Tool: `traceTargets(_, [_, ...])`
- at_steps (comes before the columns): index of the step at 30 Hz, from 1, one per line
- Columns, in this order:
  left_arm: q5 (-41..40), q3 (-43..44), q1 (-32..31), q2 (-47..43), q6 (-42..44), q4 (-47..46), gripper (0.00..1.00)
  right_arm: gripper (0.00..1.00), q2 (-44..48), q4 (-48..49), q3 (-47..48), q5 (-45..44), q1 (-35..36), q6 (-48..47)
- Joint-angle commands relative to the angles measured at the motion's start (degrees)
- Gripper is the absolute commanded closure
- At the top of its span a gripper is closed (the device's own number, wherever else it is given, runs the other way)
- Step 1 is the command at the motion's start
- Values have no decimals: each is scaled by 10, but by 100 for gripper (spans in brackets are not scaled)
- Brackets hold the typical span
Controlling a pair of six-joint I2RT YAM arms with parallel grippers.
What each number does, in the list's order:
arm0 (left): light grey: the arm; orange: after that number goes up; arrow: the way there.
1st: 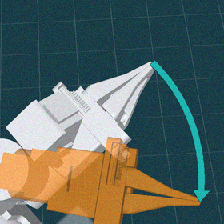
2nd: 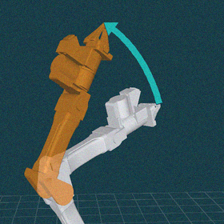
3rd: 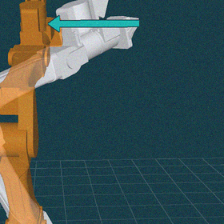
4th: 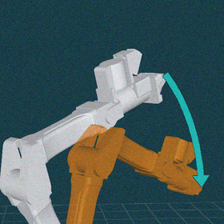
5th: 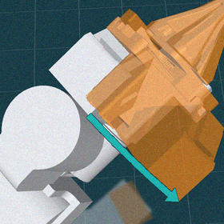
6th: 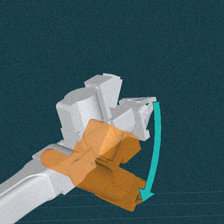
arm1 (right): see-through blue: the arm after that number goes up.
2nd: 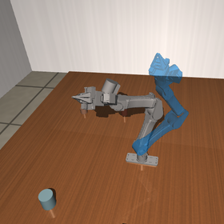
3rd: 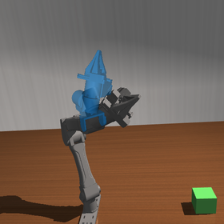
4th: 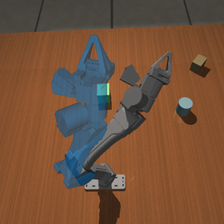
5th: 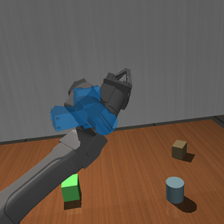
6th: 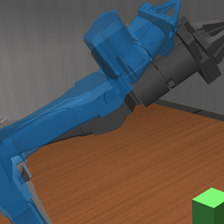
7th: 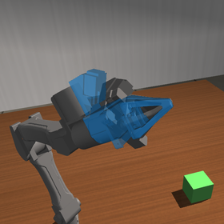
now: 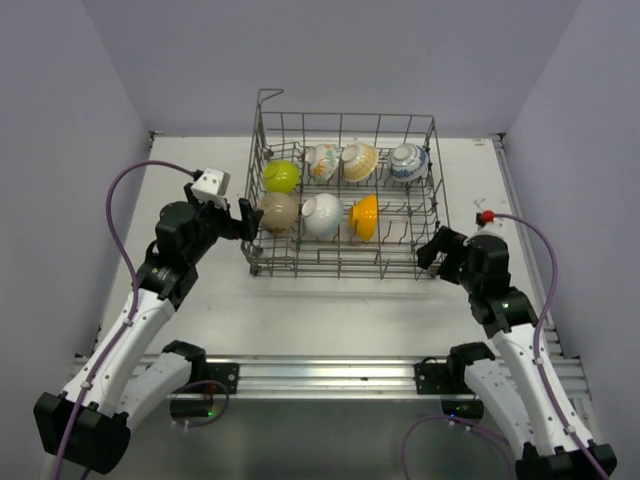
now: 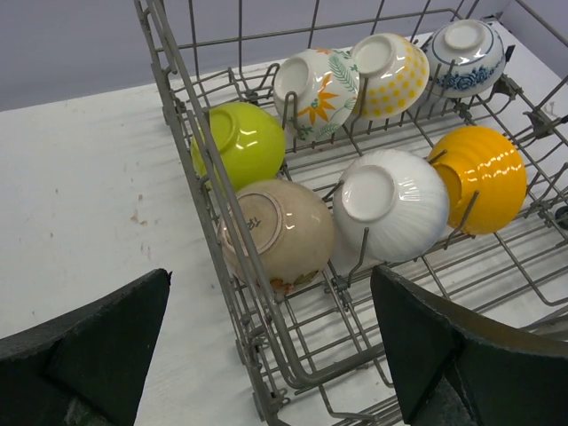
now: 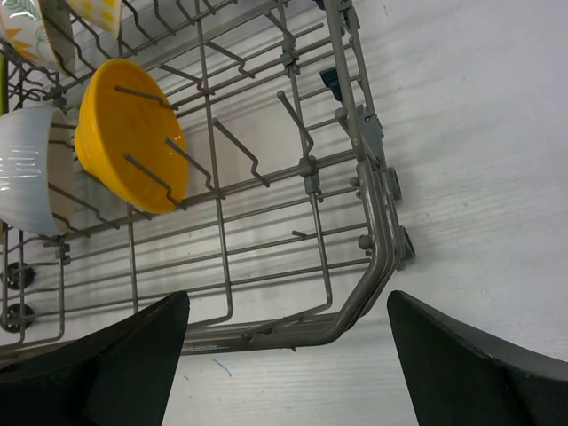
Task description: Unload the bowls from the dish rack
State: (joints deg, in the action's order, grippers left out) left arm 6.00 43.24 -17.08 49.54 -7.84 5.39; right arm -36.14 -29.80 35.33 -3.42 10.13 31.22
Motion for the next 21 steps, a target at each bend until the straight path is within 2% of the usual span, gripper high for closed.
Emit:
traceTargets(1, [-10,16,-4,-4,12,-15,0,1,2,10,9,0,2,10])
traceTargets(4, [-22,14,-5,-5,11,-16,0,1,34,26,-9,12,2,11])
traceTargets(11, [-107,16,-5,-17,-10,-6,0,1,102,40,-36,17,2,2])
traceTargets(21, [-182,15,-5,-18,-40,-5,0,1,85,42,-28,32,2,-17])
